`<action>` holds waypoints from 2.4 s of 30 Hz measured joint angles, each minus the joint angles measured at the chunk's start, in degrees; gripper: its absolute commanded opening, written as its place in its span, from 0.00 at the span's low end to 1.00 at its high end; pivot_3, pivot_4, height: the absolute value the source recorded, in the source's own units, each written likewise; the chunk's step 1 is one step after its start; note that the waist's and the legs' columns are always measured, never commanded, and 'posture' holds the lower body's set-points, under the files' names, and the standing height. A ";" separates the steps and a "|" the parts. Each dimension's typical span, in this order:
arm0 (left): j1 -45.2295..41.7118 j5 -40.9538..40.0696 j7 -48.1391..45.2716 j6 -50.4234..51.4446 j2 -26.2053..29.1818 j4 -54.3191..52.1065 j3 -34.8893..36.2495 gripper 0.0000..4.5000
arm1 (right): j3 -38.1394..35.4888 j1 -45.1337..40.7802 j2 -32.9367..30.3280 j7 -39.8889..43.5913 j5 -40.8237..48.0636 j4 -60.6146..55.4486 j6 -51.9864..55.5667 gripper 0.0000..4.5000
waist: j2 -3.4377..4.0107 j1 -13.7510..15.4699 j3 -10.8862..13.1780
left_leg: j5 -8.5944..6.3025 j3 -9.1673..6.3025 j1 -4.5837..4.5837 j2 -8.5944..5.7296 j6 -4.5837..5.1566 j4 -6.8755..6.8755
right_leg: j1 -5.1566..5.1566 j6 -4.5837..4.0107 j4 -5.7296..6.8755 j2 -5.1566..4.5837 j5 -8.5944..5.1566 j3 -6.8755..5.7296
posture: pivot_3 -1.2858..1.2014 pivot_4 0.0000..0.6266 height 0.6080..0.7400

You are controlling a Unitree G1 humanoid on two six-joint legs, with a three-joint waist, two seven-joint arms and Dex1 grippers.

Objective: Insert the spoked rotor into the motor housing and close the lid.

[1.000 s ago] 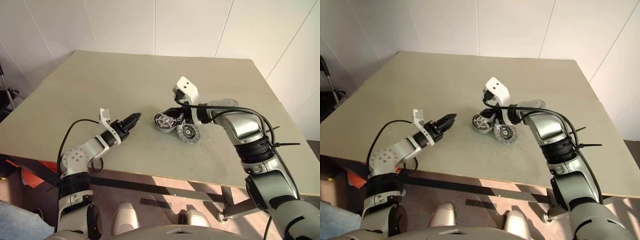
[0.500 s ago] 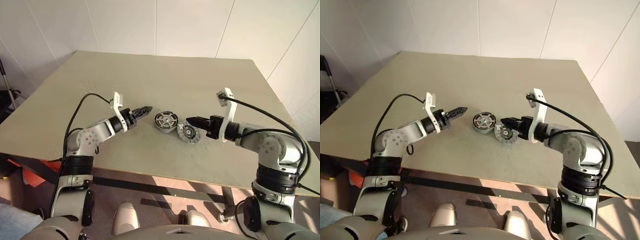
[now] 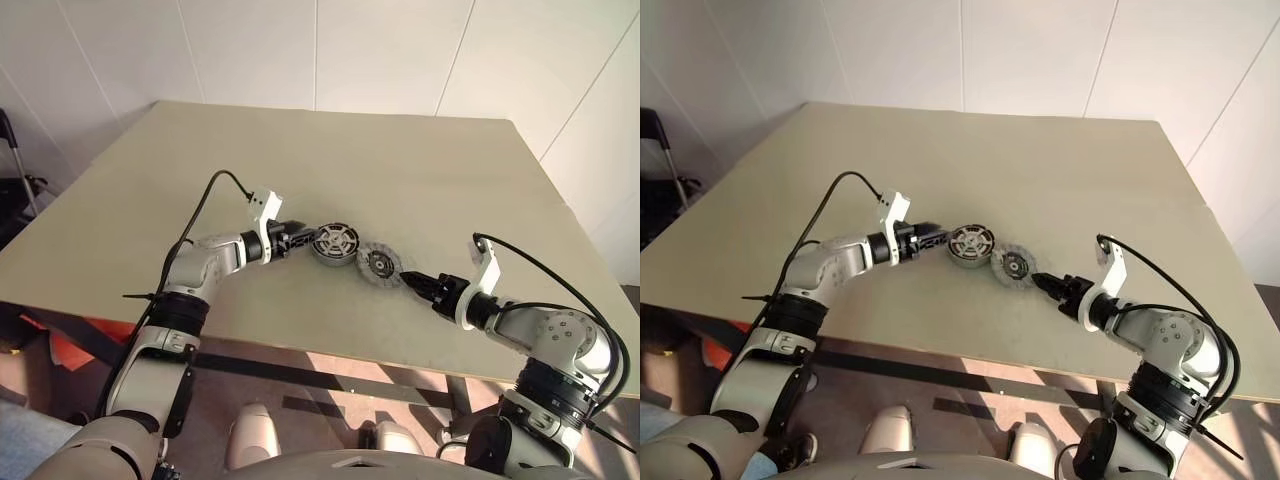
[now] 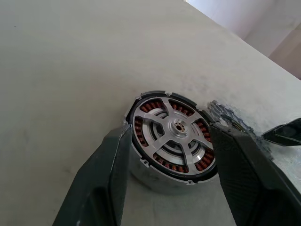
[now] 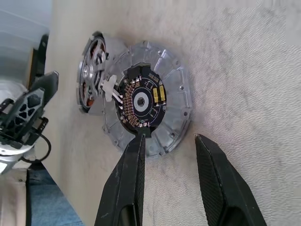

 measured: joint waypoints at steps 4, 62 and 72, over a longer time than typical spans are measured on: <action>0.55 0.54 -0.25 0.25 0.01 -0.04 -0.08 0.61 | -0.16 0.43 0.22 -1.98 2.36 0.22 0.01 0.41 | 0.01 0.06 0.00 | 0.01 0.00 0.00 -0.02 -0.02 0.01 | 0.03 0.01 0.00 -0.03 0.00 0.00 | 0.52 0.00 1.00; 2.61 3.13 -0.35 3.33 0.89 -3.78 -0.03 0.61 | 0.47 -2.20 4.87 -24.09 22.11 4.66 -1.48 0.91 | 0.08 -0.53 -0.04 | 0.09 -0.01 0.14 0.00 -0.15 -0.09 | -0.11 0.44 -0.01 0.04 -0.26 0.07 | 0.52 0.00 1.00; 3.75 3.13 0.41 3.42 0.81 -4.49 0.06 0.61 | -5.55 -10.21 8.94 -28.88 21.83 7.10 -4.58 0.91 | 0.12 -0.53 -0.02 | 0.20 -0.01 -0.09 -0.01 -0.34 -0.12 | -0.45 0.47 0.03 0.05 -0.23 0.12 | 0.52 0.00 1.00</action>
